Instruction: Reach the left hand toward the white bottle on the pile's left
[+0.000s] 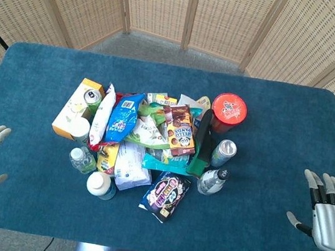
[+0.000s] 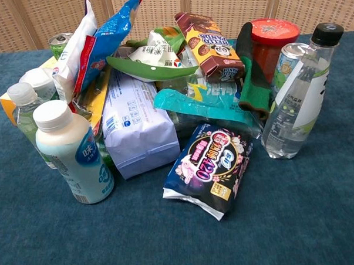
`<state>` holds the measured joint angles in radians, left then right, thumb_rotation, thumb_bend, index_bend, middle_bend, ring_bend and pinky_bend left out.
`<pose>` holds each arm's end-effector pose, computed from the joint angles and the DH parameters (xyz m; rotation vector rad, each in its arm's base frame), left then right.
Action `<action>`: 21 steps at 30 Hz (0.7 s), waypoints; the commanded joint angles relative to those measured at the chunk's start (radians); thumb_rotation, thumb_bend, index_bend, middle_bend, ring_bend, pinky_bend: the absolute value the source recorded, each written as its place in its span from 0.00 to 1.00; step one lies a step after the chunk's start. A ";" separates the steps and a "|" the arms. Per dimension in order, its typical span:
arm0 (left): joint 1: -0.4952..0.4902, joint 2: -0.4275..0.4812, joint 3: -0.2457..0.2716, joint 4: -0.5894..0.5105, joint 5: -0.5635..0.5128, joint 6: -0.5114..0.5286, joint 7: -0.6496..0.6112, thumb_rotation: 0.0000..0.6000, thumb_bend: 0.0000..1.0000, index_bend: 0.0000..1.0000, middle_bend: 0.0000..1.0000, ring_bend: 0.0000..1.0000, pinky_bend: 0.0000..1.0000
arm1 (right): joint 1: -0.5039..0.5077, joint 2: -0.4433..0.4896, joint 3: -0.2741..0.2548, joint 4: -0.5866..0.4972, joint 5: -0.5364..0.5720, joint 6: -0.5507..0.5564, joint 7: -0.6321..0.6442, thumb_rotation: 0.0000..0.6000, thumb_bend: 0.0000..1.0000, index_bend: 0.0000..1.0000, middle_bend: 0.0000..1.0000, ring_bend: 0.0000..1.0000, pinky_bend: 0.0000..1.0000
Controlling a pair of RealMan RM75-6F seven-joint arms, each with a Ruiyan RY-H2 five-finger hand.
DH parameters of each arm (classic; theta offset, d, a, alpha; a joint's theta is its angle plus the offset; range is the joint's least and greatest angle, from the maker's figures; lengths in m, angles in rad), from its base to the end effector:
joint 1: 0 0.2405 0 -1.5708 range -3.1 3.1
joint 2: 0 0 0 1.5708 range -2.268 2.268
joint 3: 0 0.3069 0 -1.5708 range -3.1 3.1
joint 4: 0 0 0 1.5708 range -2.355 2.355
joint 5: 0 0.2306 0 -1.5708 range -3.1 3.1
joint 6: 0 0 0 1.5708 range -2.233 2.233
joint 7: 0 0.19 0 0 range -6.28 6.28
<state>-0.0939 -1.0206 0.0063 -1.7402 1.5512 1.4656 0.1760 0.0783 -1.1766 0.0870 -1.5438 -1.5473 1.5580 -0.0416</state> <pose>-0.3396 0.2202 0.1687 -1.5252 -0.8125 -0.7838 -0.3585 -0.2382 0.1636 1.3680 -0.7687 0.9540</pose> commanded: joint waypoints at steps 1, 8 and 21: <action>0.001 -0.003 0.000 0.002 0.005 0.004 0.006 1.00 0.00 0.00 0.00 0.00 0.00 | 0.000 0.002 0.000 0.001 0.000 0.000 0.003 1.00 0.00 0.00 0.00 0.00 0.00; -0.003 -0.015 0.004 0.017 0.018 -0.001 0.001 1.00 0.00 0.00 0.00 0.00 0.00 | -0.001 0.007 0.001 0.000 -0.001 0.001 0.011 1.00 0.00 0.00 0.00 0.00 0.00; -0.057 -0.101 -0.014 0.076 0.055 -0.040 -0.124 1.00 0.00 0.00 0.00 0.00 0.00 | -0.002 0.007 -0.001 -0.003 0.005 -0.005 0.004 0.99 0.00 0.00 0.00 0.00 0.00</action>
<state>-0.1409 -1.1098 -0.0027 -1.6735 1.5955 1.4295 0.0635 0.0768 -1.1696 0.0860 -1.5471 -1.5419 1.5535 -0.0368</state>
